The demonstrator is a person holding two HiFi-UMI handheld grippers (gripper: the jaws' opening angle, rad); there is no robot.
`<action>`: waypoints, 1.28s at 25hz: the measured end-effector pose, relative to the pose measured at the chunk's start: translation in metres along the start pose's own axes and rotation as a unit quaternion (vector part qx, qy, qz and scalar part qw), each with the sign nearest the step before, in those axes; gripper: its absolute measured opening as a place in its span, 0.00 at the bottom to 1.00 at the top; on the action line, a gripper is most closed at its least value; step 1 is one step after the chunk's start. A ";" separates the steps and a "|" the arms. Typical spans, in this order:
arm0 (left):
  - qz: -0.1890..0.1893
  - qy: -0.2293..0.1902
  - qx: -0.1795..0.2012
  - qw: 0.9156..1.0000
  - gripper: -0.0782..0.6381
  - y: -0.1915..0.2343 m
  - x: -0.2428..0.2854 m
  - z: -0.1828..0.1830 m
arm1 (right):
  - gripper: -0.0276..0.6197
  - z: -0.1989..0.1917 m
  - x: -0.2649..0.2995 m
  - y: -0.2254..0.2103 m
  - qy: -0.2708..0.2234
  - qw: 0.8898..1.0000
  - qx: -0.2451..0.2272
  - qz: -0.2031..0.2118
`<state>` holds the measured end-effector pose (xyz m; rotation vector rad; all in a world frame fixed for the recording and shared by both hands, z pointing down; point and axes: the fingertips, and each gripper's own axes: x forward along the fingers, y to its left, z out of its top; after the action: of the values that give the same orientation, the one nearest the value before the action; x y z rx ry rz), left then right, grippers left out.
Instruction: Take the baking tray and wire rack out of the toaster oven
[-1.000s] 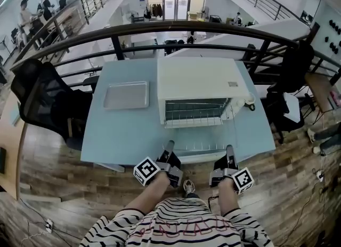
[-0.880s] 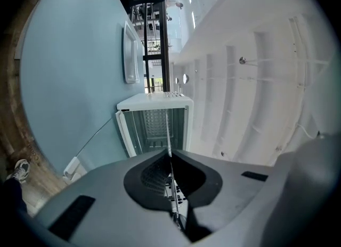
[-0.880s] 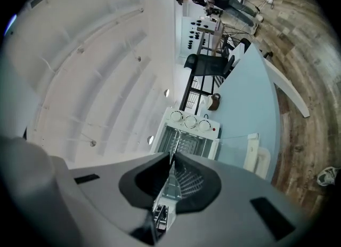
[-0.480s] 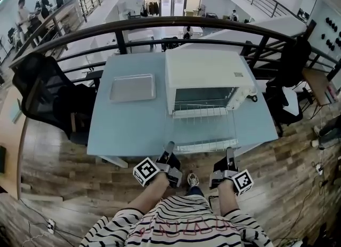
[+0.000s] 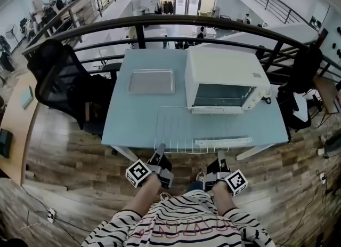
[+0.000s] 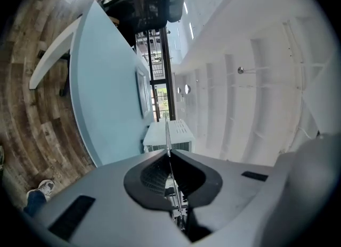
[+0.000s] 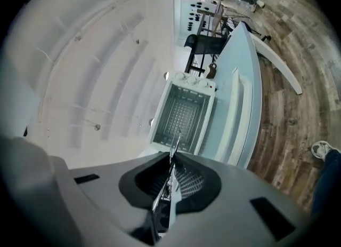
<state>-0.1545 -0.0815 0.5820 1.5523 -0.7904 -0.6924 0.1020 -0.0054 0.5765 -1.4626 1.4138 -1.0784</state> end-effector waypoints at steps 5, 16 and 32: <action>0.014 -0.041 0.008 0.999 0.14 0.014 -0.038 0.044 | 0.11 -0.053 0.022 0.017 0.068 0.997 -0.016 0.027; 0.069 -0.089 0.055 0.992 0.14 0.051 -0.069 0.140 | 0.12 -0.152 0.082 0.023 0.185 0.983 -0.002 0.018; 0.156 -0.048 0.074 0.984 0.14 0.109 -0.006 0.211 | 0.12 -0.195 0.173 -0.019 0.216 0.975 0.006 -0.053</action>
<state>-0.3378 -0.2082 0.6647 1.4912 -1.1496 -0.4881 -0.0775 -0.1764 0.6607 -1.3588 1.6322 -1.5391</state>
